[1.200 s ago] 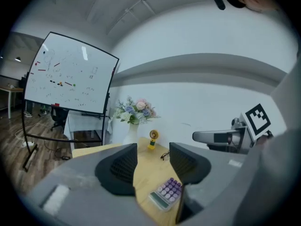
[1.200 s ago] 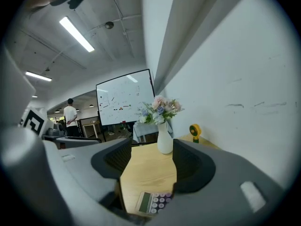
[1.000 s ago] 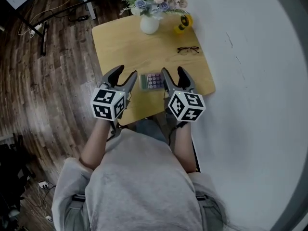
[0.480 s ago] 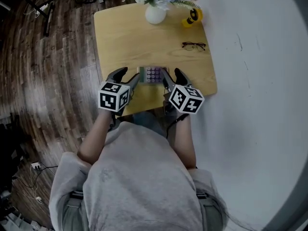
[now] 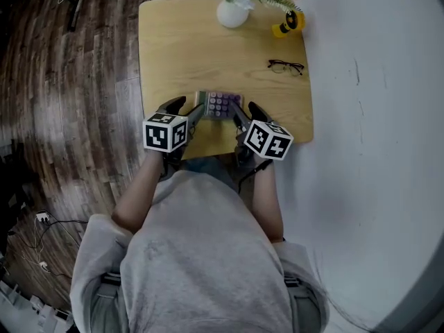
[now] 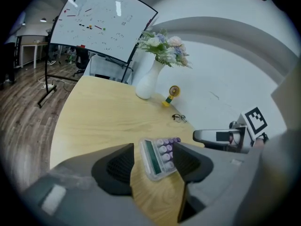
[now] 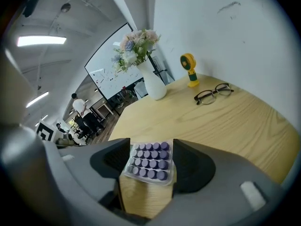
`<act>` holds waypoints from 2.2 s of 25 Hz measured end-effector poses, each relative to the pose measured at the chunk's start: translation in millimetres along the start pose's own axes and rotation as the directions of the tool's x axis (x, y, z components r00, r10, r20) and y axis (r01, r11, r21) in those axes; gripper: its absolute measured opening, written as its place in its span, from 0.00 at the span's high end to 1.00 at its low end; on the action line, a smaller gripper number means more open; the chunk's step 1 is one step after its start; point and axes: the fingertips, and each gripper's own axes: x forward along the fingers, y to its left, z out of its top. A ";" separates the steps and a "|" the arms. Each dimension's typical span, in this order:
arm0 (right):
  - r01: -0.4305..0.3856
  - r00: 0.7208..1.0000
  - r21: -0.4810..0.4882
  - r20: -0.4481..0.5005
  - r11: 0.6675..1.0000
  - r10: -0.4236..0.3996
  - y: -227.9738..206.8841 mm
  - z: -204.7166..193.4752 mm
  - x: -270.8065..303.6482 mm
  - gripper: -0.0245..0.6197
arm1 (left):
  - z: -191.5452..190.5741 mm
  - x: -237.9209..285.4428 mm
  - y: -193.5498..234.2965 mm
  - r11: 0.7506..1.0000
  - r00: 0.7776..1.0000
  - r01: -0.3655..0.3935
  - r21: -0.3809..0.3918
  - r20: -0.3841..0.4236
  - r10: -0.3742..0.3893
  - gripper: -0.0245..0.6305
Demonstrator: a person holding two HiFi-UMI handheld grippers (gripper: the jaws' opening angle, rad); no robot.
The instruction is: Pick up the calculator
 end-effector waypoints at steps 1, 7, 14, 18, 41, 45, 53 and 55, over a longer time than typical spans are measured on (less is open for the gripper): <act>-0.003 1.000 0.002 -0.014 1.000 0.003 -2.5 -2.3 2.7 0.51 | -0.9 2.3 0.7 1.000 1.000 -0.002 -0.021 0.002 0.002 0.57; -0.031 0.996 0.025 -0.079 0.999 0.033 -12.6 -12.9 15.8 0.51 | -8.0 15.5 4.9 0.994 1.000 -0.029 -0.104 -0.005 0.028 0.57; -0.046 0.989 0.023 -0.143 0.999 0.048 -19.6 -22.9 25.8 0.51 | -14.8 28.3 5.2 0.987 0.999 -0.051 -0.155 -0.019 0.048 0.56; -0.057 0.984 0.023 -0.166 0.998 0.060 -21.7 -26.3 30.6 0.51 | -17.8 33.2 7.6 0.984 0.997 -0.075 -0.160 -0.033 0.070 0.56; -0.084 0.967 -0.004 -0.242 0.996 0.080 -20.5 -37.0 43.5 0.51 | -17.9 45.1 3.3 0.979 0.996 -0.083 -0.186 -0.046 0.076 0.56; -0.090 0.966 -0.006 -0.244 0.996 0.086 -19.3 -37.0 43.6 0.51 | -22.1 51.7 -3.6 0.984 0.995 -0.086 -0.155 -0.064 0.077 0.55; -0.103 0.960 0.021 -0.259 0.994 0.105 -18.9 -38.2 44.7 0.51 | -21.4 51.8 -2.9 0.981 0.995 -0.090 -0.175 -0.060 0.081 0.55; -0.096 0.958 0.016 -0.270 0.995 0.097 -20.4 -39.8 44.9 0.51 | -20.7 50.8 -2.6 0.979 0.995 -0.088 -0.186 -0.056 0.079 0.55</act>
